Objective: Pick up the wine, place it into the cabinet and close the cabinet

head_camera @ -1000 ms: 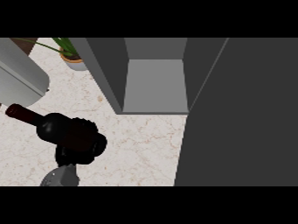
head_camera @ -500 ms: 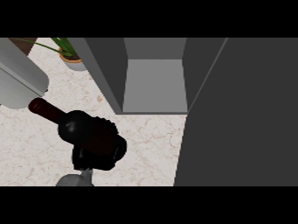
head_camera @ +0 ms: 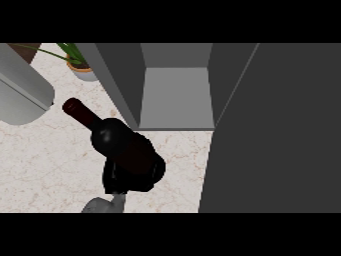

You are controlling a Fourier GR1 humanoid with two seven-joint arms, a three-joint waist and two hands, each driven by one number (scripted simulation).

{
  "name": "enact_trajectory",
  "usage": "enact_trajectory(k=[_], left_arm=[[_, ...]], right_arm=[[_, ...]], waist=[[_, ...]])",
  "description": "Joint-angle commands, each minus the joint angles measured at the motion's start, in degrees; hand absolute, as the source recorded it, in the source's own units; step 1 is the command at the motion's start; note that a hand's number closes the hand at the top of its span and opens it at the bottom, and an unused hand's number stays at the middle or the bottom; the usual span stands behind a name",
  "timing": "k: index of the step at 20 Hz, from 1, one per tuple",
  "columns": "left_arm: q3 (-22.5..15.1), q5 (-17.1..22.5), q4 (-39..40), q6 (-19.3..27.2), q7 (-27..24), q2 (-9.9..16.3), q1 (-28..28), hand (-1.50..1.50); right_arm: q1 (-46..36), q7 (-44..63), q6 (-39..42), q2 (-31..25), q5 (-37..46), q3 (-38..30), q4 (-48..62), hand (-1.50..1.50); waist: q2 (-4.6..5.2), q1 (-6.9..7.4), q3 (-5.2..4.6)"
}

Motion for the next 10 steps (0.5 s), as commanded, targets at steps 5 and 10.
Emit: enact_trajectory(k=[5,10], left_arm=[[-9.04,12.54,15.0,6.24,-10.33,-0.02,-9.96,1.5],[-3.45,7.93,12.63,2.4,-7.82,-0.02,-7.47,1.5]], right_arm=[[1.62,-1.34,2.38,-1.2,-5.02,-3.08,-0.23,-1.5],[1.78,0.9,-1.27,1.82,0.97,3.71,-3.04,-1.5]], waist=[[0.16,-0.57,-0.02],[0.01,0.03,0.0]])
